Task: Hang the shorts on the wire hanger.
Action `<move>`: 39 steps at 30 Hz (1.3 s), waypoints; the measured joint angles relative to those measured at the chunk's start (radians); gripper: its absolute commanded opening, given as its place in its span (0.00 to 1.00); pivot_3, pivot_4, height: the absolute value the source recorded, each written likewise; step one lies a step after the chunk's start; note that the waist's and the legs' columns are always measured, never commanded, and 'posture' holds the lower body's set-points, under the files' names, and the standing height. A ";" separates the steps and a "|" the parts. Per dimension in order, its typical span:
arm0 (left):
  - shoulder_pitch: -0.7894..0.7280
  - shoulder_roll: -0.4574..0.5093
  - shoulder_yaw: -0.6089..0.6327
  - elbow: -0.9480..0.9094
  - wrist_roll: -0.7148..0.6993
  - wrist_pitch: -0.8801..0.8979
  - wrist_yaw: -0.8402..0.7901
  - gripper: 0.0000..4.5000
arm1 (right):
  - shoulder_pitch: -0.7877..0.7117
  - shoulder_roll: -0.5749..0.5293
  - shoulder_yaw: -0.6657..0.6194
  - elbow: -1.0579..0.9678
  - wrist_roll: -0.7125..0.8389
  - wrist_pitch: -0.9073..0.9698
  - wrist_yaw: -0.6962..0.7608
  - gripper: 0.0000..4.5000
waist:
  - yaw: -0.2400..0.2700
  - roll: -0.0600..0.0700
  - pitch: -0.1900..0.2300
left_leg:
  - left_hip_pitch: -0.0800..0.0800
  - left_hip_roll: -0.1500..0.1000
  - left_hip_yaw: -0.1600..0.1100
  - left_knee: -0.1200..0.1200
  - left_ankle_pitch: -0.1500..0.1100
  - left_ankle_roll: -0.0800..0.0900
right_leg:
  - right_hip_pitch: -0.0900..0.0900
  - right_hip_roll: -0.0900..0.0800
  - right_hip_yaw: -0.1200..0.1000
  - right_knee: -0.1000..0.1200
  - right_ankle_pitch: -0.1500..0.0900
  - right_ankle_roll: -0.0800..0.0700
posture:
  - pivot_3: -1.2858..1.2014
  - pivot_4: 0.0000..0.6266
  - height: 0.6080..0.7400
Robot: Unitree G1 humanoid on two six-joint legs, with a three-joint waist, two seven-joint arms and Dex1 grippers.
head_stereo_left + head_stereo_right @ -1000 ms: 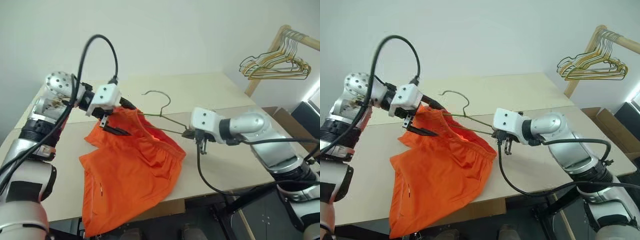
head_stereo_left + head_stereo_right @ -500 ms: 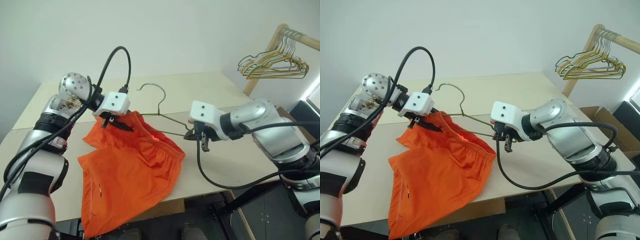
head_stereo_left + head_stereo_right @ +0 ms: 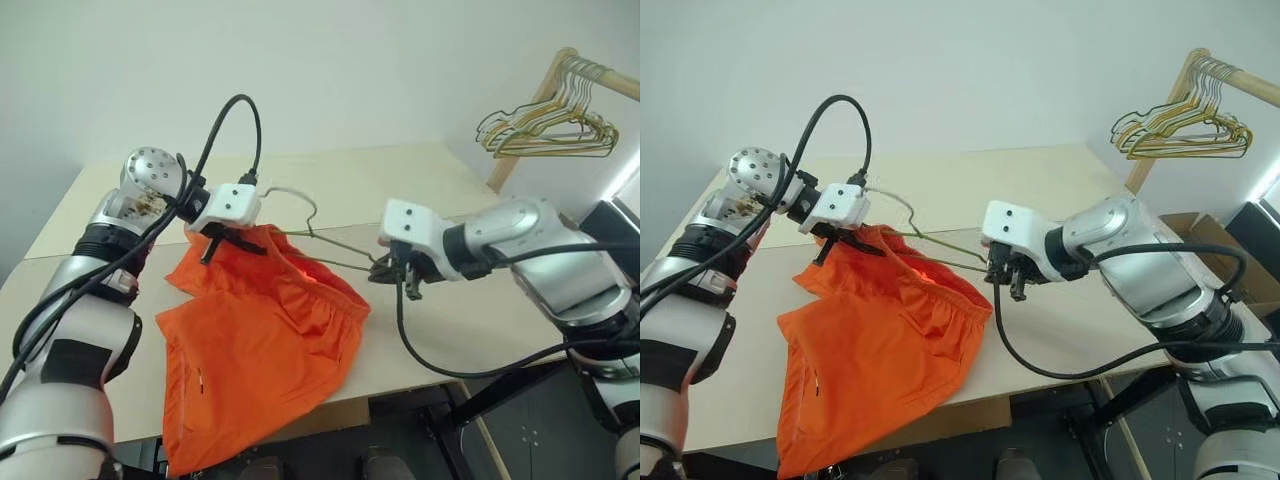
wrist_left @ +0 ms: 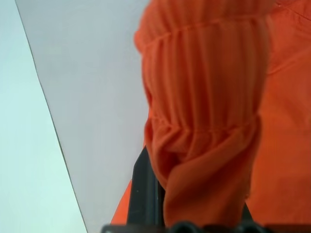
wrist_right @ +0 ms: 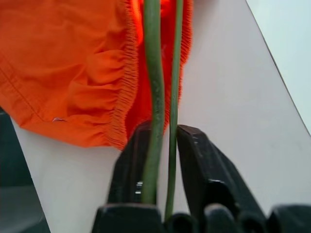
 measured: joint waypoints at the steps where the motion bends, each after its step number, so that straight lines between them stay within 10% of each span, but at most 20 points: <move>1: 0.000 -0.005 0.000 0.000 -0.001 0.004 0.000 0.00 | 0.014 -0.009 -0.007 -0.012 0.003 -0.002 -0.004 0.47 | -0.001 0.000 0.000 | 0.000 0.000 0.000 0.000 0.000 0.000 | 0.000 0.000 0.000 0.000 0.000 0.000 | 0.48 0.00 1.00; 8: 0.004 0.001 0.007 -0.007 -0.035 0.055 0.000 0.00 | 0.106 -0.104 -0.159 -0.056 0.056 0.033 -0.031 0.99 | -0.011 0.000 0.000 | -0.001 0.000 0.000 0.001 0.000 0.001 | -0.001 -0.001 0.000 0.000 0.000 0.000 | 0.47 0.00 1.00; 24: 0.053 0.039 0.015 -0.086 -0.113 0.189 0.000 0.00 | 0.779 -0.053 -0.909 -0.045 0.250 -0.030 -0.028 0.99 | -0.001 -0.001 0.000 | 0.001 0.000 -0.002 0.001 -0.001 0.002 | 0.003 0.000 0.001 -0.002 0.000 0.002 | 0.47 0.00 1.00; 39: 0.079 0.041 0.034 -0.162 -0.119 0.238 0.000 0.00 | 0.744 0.376 -0.433 -0.027 0.296 -0.017 -0.326 0.99 | -0.018 0.000 -0.001 | 0.004 0.000 0.000 0.000 -0.001 0.001 | 0.003 0.000 0.004 0.000 0.000 0.002 | 0.48 0.00 1.00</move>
